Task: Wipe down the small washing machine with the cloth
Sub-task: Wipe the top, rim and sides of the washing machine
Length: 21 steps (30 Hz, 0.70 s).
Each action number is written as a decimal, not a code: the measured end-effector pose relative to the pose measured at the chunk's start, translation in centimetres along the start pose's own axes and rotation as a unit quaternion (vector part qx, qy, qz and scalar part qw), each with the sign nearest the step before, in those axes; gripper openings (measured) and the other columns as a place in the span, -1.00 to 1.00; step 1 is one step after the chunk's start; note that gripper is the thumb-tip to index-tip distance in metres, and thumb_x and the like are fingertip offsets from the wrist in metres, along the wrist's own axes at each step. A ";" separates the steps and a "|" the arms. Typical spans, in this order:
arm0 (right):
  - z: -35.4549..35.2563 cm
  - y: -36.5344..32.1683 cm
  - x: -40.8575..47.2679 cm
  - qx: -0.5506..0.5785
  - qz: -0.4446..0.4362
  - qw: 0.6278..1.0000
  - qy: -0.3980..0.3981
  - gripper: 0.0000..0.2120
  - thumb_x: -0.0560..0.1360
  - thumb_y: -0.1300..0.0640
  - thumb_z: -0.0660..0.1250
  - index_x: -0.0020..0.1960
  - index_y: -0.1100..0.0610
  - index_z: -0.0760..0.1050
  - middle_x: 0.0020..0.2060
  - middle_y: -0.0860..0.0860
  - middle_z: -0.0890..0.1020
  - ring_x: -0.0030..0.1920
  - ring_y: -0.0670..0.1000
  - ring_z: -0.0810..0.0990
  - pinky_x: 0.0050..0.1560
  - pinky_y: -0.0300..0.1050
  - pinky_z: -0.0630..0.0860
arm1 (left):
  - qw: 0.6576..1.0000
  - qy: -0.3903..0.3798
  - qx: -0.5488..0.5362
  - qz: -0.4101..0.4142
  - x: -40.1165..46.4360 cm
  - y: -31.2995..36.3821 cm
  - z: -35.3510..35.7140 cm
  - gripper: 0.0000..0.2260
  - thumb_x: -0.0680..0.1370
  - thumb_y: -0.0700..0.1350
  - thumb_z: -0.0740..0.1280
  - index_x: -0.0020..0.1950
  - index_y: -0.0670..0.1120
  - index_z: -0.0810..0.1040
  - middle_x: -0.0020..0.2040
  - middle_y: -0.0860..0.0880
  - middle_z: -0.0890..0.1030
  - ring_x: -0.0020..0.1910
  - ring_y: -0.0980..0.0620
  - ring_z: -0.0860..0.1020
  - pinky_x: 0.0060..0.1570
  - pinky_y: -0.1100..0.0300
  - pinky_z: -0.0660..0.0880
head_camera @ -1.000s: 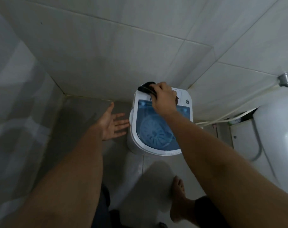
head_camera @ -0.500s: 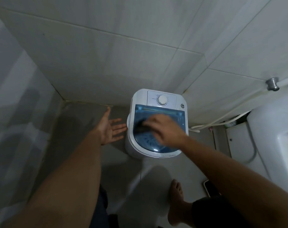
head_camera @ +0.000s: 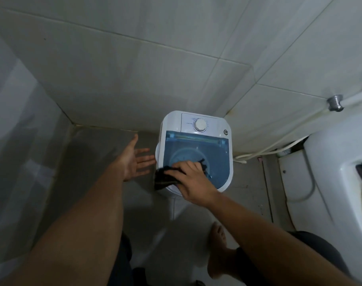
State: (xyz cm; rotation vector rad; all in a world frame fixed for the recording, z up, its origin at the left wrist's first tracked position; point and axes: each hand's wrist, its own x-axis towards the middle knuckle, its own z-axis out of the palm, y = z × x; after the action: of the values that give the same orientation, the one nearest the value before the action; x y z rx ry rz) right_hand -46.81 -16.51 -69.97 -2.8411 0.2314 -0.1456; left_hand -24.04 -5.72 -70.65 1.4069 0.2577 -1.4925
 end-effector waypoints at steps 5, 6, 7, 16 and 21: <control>-4.2 7.8 -1.2 -0.010 0.173 0.980 0.096 -0.56 0.50 0.12 0.33 0.38 0.03 0.49 0.17 0.08 0.55 0.14 0.15 0.53 0.11 0.20 0.50 | 0.999 0.009 0.044 0.015 -0.2 -0.5 0.7 -0.34 0.49 0.43 0.14 0.26 -0.07 0.58 0.19 -0.08 0.67 0.15 -0.02 0.63 0.22 -0.05 0.49; -4.6 9.4 -1.5 -0.011 0.251 0.960 0.122 -0.57 0.50 0.12 0.30 0.37 0.03 0.50 0.15 0.09 0.55 0.12 0.18 0.54 0.11 0.24 0.51 | 0.998 0.009 0.053 0.020 -0.2 -0.6 0.8 -0.33 0.49 0.43 0.14 0.24 -0.08 0.60 0.18 -0.07 0.67 0.14 -0.01 0.63 0.24 -0.05 0.48; -4.7 10.5 -1.7 -0.014 0.320 0.938 0.131 -0.58 0.51 0.12 0.28 0.37 0.03 0.50 0.15 0.11 0.54 0.12 0.21 0.54 0.14 0.26 0.51 | 0.998 0.010 0.056 0.024 -0.1 -0.6 0.8 -0.33 0.49 0.44 0.15 0.23 -0.08 0.61 0.17 -0.07 0.67 0.14 -0.01 0.63 0.25 -0.05 0.48; 2.0 2.1 4.6 -0.046 0.260 0.959 0.107 -0.52 0.49 0.14 0.33 0.41 0.00 0.46 0.22 0.11 0.53 0.13 0.22 0.49 0.12 0.17 0.41 | 0.999 0.018 0.045 0.018 0.9 -0.5 0.5 -0.31 0.47 0.44 0.18 0.18 -0.12 0.65 0.09 -0.09 0.72 0.11 -0.07 0.66 0.09 -0.02 0.54; -2.5 5.9 11.7 0.001 0.137 0.988 0.076 -0.57 0.56 0.13 0.28 0.43 0.02 0.44 0.19 0.10 0.53 0.15 0.18 0.50 0.14 0.16 0.47 | 0.999 0.005 0.032 0.014 1.6 -0.8 0.2 -0.37 0.51 0.40 0.17 0.15 -0.11 0.66 0.15 -0.11 0.69 0.15 -0.07 0.63 0.21 -0.05 0.48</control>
State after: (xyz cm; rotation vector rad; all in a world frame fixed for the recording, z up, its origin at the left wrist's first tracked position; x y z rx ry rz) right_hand -36.47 -24.84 -68.44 -2.7623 0.6479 -0.3042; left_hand -24.41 -6.32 -72.30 1.4623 0.1974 -1.4829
